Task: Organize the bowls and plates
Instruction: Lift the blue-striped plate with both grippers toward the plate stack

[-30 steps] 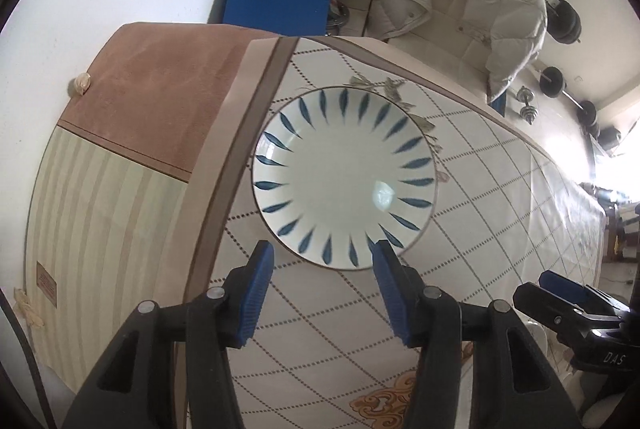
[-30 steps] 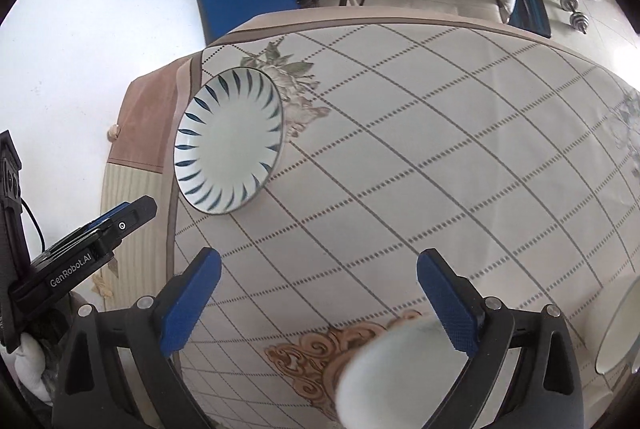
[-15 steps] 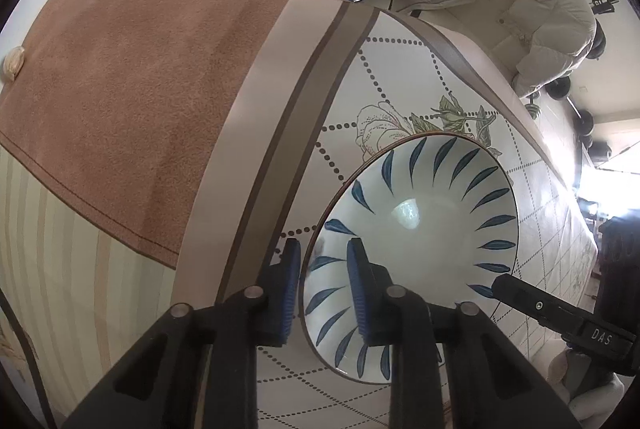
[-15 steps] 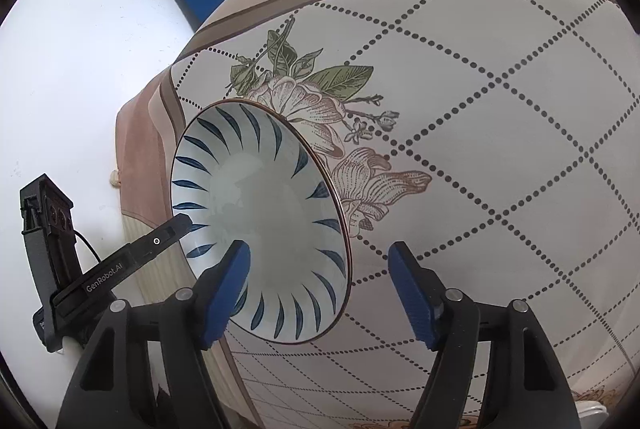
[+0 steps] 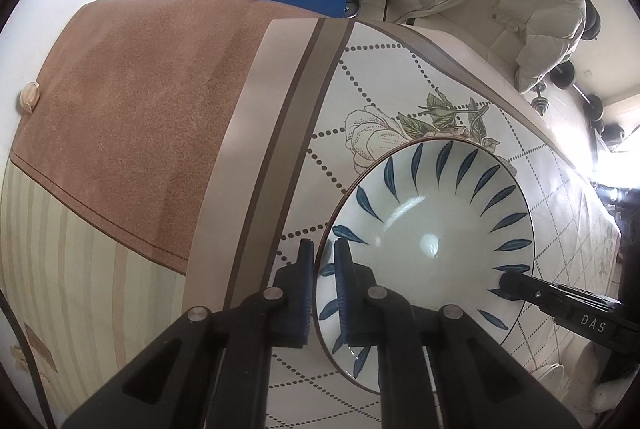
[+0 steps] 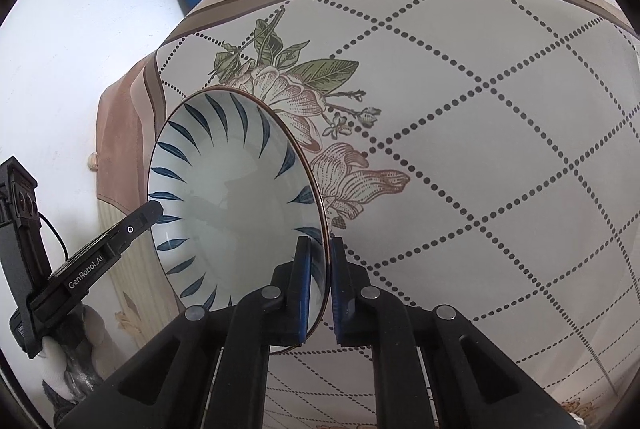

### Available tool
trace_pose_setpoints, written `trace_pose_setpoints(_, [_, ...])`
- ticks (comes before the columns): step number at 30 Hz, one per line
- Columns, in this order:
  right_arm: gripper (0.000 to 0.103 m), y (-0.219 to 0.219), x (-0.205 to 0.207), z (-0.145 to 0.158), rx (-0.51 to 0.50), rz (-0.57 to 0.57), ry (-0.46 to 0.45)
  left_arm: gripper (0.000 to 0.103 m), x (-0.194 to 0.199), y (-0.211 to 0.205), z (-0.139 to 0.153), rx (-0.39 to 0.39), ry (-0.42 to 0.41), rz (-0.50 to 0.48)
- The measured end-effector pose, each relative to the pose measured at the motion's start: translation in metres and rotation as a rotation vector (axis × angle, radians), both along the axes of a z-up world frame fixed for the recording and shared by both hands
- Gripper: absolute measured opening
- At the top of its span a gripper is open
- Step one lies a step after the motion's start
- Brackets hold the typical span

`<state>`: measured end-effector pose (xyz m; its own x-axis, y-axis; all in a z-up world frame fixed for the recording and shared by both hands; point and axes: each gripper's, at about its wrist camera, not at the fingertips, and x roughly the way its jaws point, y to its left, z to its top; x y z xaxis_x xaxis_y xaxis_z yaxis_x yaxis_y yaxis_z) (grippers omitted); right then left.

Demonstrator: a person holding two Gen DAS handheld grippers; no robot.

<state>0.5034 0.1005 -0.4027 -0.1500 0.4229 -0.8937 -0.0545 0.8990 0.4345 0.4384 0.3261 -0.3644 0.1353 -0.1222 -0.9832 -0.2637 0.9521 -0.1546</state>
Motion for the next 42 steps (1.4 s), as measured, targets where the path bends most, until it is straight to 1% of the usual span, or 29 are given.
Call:
trace_pose_setpoints(4, [0.01,-0.007,-0.012,0.006,0.0,0.015,-0.014,0.008,-0.006,-0.01,0.006,-0.001,-0.013,-0.005])
trace_pose_setpoints(9, [0.01,-0.019,-0.025,0.015,0.006,0.003,-0.031,0.008,-0.018,-0.025,0.016,-0.003,-0.025,-0.025])
trace_pose_setpoints(13, [0.01,-0.037,-0.037,0.026,0.029,-0.015,-0.042,0.008,-0.028,-0.04,0.03,-0.005,-0.044,-0.044])
trace_pose_setpoints(17, [0.009,-0.068,-0.051,0.037,0.066,-0.048,-0.048,0.008,-0.042,-0.059,0.046,-0.013,-0.065,-0.074])
trace_pose_setpoints(18, [0.009,-0.076,-0.056,0.041,0.072,-0.051,-0.052,0.002,-0.045,-0.065,0.05,-0.057,-0.077,-0.089])
trace_pose_setpoints(19, [0.008,-0.083,-0.061,0.045,0.083,-0.054,-0.056,0.002,-0.046,-0.076,0.054,-0.11,-0.077,-0.1])
trace_pose_setpoints(20, [0.009,-0.087,-0.065,0.047,0.129,-0.066,-0.046,0.002,-0.049,-0.088,0.061,-0.113,-0.085,-0.116])
trace_pose_setpoints(21, [0.013,-0.087,-0.071,0.049,0.153,-0.07,-0.038,0.002,-0.051,-0.103,0.067,-0.093,-0.093,-0.147])
trace_pose_setpoints(22, [0.011,-0.086,-0.078,0.054,0.076,-0.037,-0.065,0.002,-0.052,-0.117,0.071,-0.09,-0.092,-0.178])
trace_pose_setpoints(23, [0.008,-0.084,-0.084,0.055,-0.002,-0.011,-0.093,0.002,-0.056,-0.125,0.074,-0.087,-0.096,-0.189])
trace_pose_setpoints(24, [0.007,-0.089,-0.087,0.049,-0.023,-0.036,-0.076,0.002,-0.058,-0.131,0.076,-0.065,-0.112,-0.205])
trace_pose_setpoints(25, [0.007,-0.095,-0.089,0.043,-0.014,-0.049,-0.065,0.002,-0.061,-0.133,0.076,-0.039,-0.113,-0.208])
trace_pose_setpoints(27, [0.006,-0.105,-0.095,0.028,-0.004,-0.084,-0.034,0.003,-0.065,-0.124,0.066,-0.057,-0.081,-0.181])
trace_pose_setpoints(29, [0.006,-0.116,-0.1,0.02,0.02,-0.105,-0.011,0.005,-0.066,-0.108,0.053,-0.081,-0.054,-0.133])
trace_pose_setpoints(30, [0.006,-0.117,-0.101,0.018,0.018,-0.099,-0.006,0.007,-0.066,-0.099,0.043,-0.099,-0.032,-0.107])
trace_pose_setpoints(31, [0.006,-0.118,-0.102,0.016,0.02,-0.097,0.0,0.013,-0.066,-0.087,0.032,-0.111,0.001,-0.063])
trace_pose_setpoints(32, [0.006,-0.119,-0.102,0.015,0.022,-0.097,0.009,0.016,-0.065,-0.075,0.02,-0.145,0.03,-0.02])
trace_pose_setpoints(33, [0.006,-0.12,-0.102,0.013,0.023,-0.093,0.015,0.016,-0.064,-0.065,0.01,-0.17,0.052,0.015])
trace_pose_setpoints(34, [0.006,-0.12,-0.102,0.013,0.022,-0.084,0.015,0.016,-0.064,-0.059,0.002,-0.177,0.07,0.033])
trace_pose_setpoints(35, [0.006,-0.12,-0.102,0.011,0.023,-0.081,0.013,0.016,-0.062,-0.057,-0.006,-0.197,0.087,0.035])
trace_pose_setpoints(37, [0.006,-0.12,-0.1,0.008,0.026,-0.083,0.029,0.016,-0.059,-0.058,-0.017,-0.189,0.117,0.02])
trace_pose_setpoints(40, [0.006,-0.12,-0.099,0.005,0.019,-0.079,0.034,0.016,-0.054,-0.065,-0.026,-0.187,0.139,-0.007])
trace_pose_setpoints(42, [0.006,-0.121,-0.098,0.004,0.014,-0.081,0.038,0.016,-0.053,-0.066,-0.026,-0.21,0.138,-0.004])
